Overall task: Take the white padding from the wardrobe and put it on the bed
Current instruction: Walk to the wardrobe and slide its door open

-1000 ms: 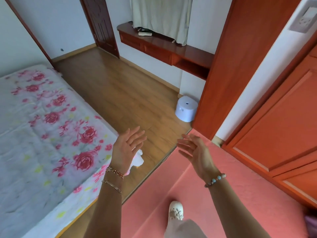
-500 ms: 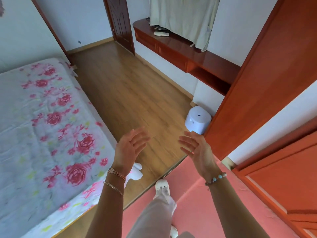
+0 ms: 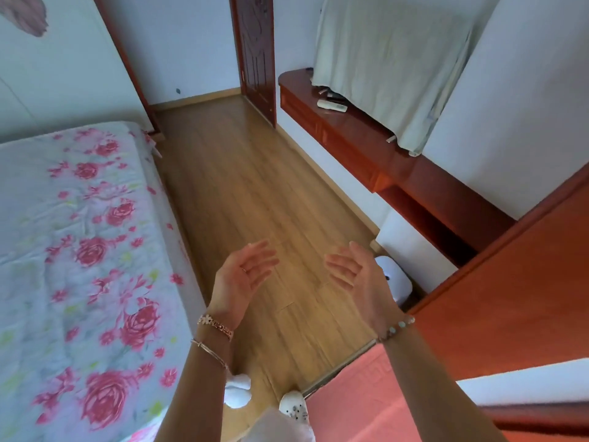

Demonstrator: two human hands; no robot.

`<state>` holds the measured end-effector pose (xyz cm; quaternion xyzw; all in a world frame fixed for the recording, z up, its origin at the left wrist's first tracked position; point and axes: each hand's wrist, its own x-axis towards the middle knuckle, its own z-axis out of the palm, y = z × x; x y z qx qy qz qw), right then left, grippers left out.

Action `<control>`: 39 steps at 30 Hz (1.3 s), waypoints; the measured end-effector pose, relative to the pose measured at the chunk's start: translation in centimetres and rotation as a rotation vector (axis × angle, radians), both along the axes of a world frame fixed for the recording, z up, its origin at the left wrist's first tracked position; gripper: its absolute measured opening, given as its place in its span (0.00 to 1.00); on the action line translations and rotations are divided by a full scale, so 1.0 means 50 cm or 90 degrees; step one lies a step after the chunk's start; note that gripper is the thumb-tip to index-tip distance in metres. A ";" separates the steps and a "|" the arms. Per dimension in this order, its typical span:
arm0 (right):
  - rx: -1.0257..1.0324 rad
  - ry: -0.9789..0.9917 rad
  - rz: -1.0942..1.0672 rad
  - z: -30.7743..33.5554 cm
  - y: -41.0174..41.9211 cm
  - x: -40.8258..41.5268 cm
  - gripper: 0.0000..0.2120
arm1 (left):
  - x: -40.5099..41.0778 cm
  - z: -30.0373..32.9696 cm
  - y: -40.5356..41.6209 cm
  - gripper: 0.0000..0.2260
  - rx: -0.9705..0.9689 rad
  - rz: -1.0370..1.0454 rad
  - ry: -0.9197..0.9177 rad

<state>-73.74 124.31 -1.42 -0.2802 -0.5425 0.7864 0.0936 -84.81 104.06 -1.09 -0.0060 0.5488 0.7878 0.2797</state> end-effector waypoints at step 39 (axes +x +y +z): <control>-0.069 0.021 0.238 0.000 0.409 -1.007 0.22 | -0.823 -0.005 0.336 0.15 0.058 0.257 0.032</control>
